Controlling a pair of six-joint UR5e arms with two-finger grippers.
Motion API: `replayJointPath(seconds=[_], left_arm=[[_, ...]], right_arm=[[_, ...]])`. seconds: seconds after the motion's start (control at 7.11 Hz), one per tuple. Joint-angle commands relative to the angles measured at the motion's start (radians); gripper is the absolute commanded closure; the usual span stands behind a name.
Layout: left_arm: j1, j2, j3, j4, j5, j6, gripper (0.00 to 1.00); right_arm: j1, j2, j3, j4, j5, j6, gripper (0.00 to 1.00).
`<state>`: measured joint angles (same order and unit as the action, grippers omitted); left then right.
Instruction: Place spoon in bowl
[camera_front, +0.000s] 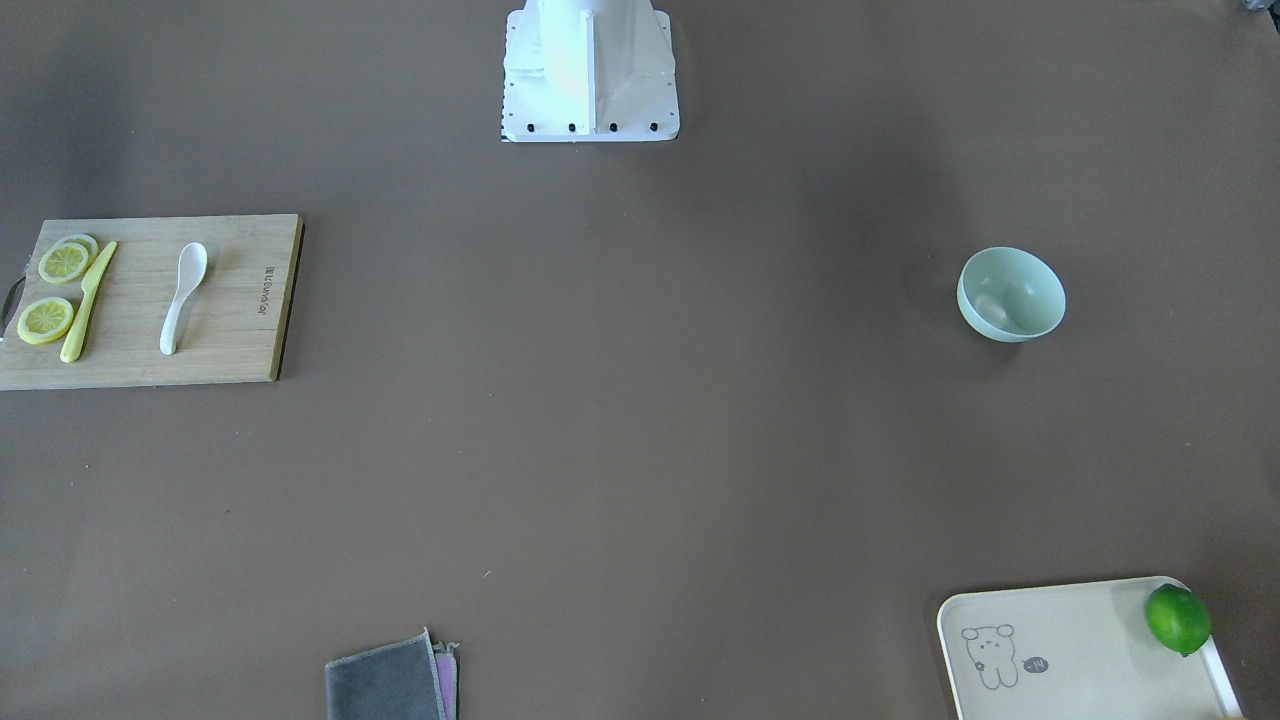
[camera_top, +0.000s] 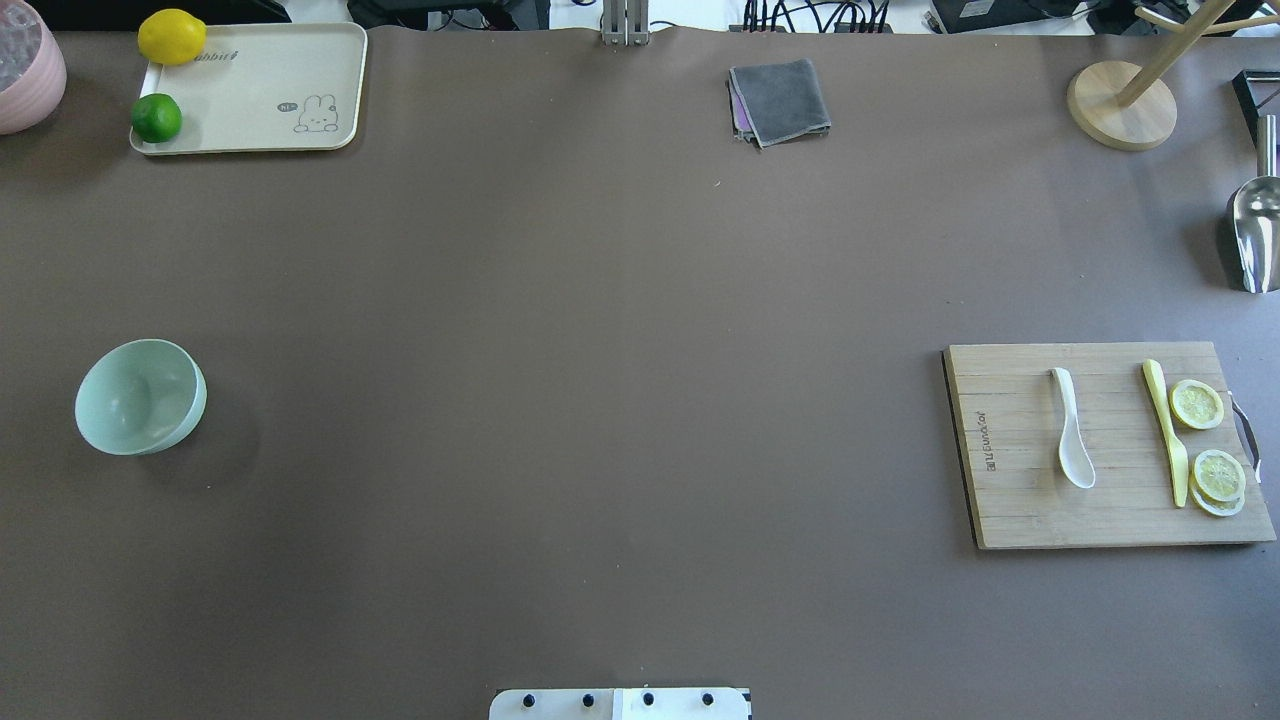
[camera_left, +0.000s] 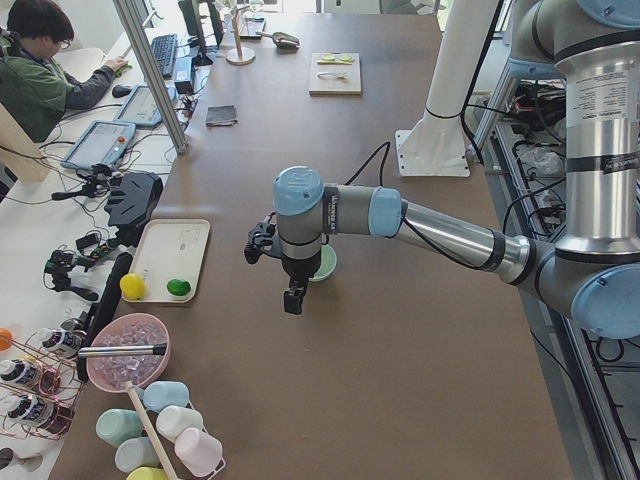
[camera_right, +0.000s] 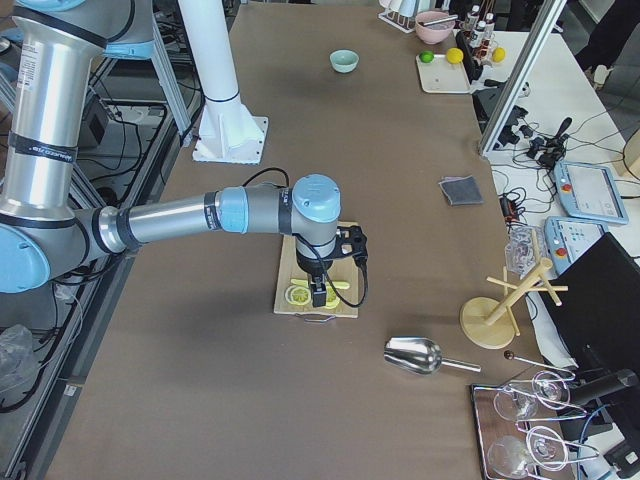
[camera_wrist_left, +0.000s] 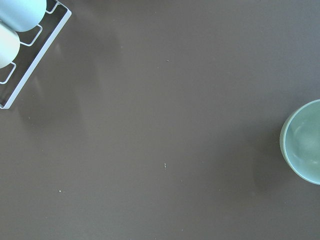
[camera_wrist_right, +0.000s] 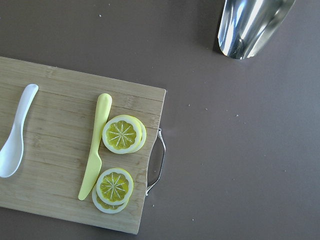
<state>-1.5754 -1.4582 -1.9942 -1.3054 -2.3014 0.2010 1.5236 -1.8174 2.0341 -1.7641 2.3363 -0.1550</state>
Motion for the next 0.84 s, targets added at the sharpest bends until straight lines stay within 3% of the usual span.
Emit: replayJointPath(seconds=[0.0, 0.56, 0.7], left_arm=[[0.000, 0.013, -0.003, -0.018, 0.002, 0.011, 0.02], [0.000, 0.024, -0.001, -0.055, 0.000, 0.038, 0.02], [0.002, 0.019, -0.005, -0.055, 0.000, 0.037, 0.02]], right_arm=[[0.000, 0.000, -0.006, -0.002, 0.000, 0.000, 0.00], [0.000, 0.001, 0.000, 0.011, 0.008, 0.000, 0.00], [0.000, -0.002, -0.003, 0.068, 0.009, 0.000, 0.00]])
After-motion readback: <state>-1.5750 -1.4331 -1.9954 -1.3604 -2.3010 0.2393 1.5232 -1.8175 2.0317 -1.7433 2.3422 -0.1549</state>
